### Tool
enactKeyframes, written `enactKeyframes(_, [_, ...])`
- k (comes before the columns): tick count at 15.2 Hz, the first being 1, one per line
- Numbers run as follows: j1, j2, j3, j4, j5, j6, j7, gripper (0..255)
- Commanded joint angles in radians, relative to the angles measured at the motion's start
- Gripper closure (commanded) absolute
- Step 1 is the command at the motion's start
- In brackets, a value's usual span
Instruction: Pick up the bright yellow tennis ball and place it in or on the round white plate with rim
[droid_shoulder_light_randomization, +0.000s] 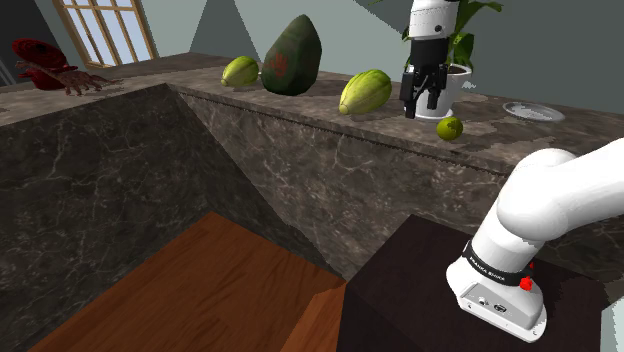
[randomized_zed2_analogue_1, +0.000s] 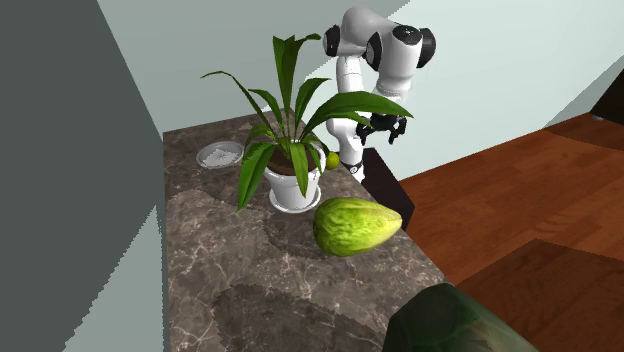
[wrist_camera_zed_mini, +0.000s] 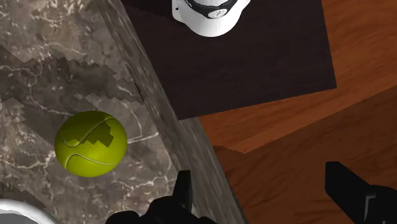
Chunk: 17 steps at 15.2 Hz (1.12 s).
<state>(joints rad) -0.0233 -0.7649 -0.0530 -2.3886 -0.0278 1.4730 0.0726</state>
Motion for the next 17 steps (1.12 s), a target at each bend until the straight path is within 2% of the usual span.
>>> enactKeyframes(1, [0.000,0.000,0.000,0.000,0.000,0.000,0.000,0])
enactKeyframes(12, [-0.040,-0.184,-0.228,-0.181,-0.338,0.139,-0.425,0])
enactKeyframes(17, [-0.050,-0.195,-0.259,-0.239,-0.372,0.195,-0.441,0])
